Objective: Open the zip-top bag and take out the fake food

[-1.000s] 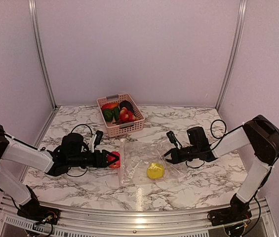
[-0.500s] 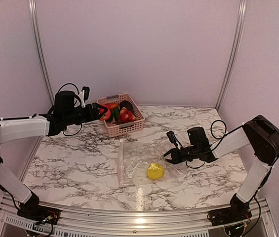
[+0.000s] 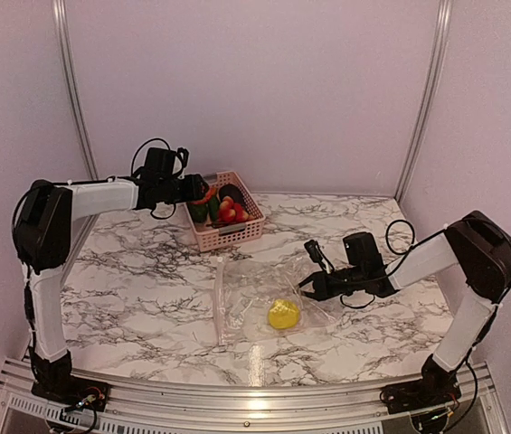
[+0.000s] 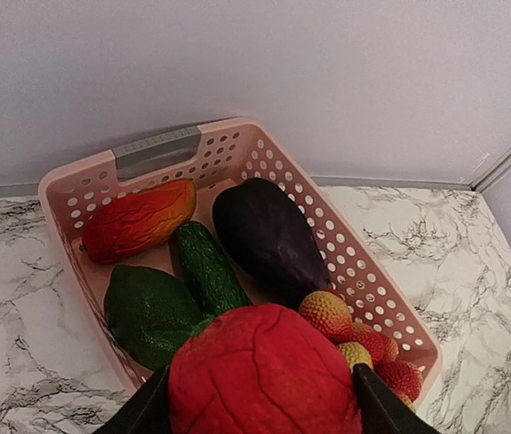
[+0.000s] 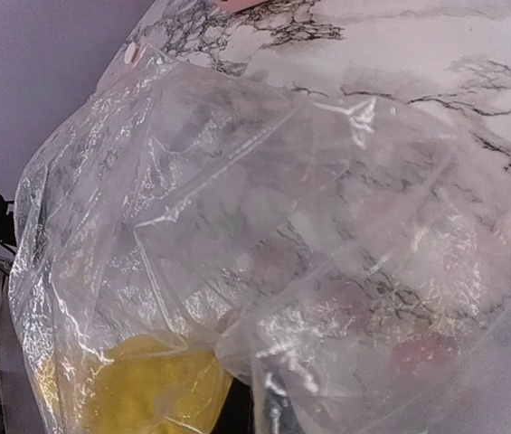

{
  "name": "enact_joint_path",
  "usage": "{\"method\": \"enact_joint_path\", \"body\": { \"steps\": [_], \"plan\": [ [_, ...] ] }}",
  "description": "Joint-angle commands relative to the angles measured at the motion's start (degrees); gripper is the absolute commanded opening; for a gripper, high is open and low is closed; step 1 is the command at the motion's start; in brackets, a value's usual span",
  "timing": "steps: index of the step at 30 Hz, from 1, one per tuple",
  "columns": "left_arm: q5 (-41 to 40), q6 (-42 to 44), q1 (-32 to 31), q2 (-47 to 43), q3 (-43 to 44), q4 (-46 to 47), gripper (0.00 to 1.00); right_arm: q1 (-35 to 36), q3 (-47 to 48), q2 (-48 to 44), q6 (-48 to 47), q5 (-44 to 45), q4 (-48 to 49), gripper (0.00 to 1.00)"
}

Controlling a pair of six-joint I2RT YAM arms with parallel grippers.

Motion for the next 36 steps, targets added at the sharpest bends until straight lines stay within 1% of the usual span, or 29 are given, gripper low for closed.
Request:
{"method": "enact_joint_path", "body": {
  "steps": [1,5,9,14,16,19,21,23,24,28,30,34,36],
  "plan": [
    [-1.38,1.85,0.01,4.55,4.09,-4.84,0.51,-0.37,1.92,-0.65,-0.79,-1.25,-0.73,0.00],
    [-1.16,2.43,0.05,7.22,6.25,-7.95,0.56,-0.37,2.41,-0.40,-0.83,-1.45,-1.06,0.00],
    [0.40,2.62,0.00,7.10,5.88,-8.49,0.71,-0.37,2.82,-0.06,-0.78,-1.75,-1.17,0.00],
    [1.35,2.93,0.05,3.06,3.63,-8.11,0.82,-0.37,3.53,-0.10,-0.47,-2.23,-1.55,0.01],
    [1.57,3.08,0.07,1.19,2.24,-8.39,0.84,-0.44,4.00,-0.36,-0.20,-2.41,-1.80,0.08],
    [1.89,2.82,0.01,-2.58,-1.02,-7.95,0.85,-0.77,4.54,-0.84,-0.13,-2.55,-2.81,0.24],
    [3.75,1.73,0.03,-6.07,-6.08,-5.87,0.84,-1.14,4.53,-1.64,-0.13,-2.89,-3.33,0.33],
    [4.90,0.23,-0.10,-10.51,-12.05,-2.35,0.83,-1.53,4.42,-2.83,-0.70,-2.77,-4.78,0.45],
    [5.67,-0.49,-0.21,-12.83,-15.36,-0.76,0.83,-1.78,4.30,-3.83,-1.09,-2.56,-5.94,0.48],
    [8.19,-3.67,-1.41,-22.47,-29.08,5.62,0.80,-2.83,3.20,-6.66,-2.17,-1.33,-9.09,0.58],
    [8.33,-4.82,-2.75,-26.76,-35.16,7.35,0.79,-3.31,2.25,-7.89,-2.45,-0.99,-10.14,0.65],
    [8.32,-7.75,-6.64,-33.99,-46.33,10.18,0.76,-3.70,0.17,-9.54,-3.38,-0.70,-12.49,0.70],
    [9.03,-10.26,-8.46,-37.11,-52.77,13.25,0.73,-3.73,-0.61,-10.26,-3.84,-0.59,-13.74,0.73]
  ]
}}
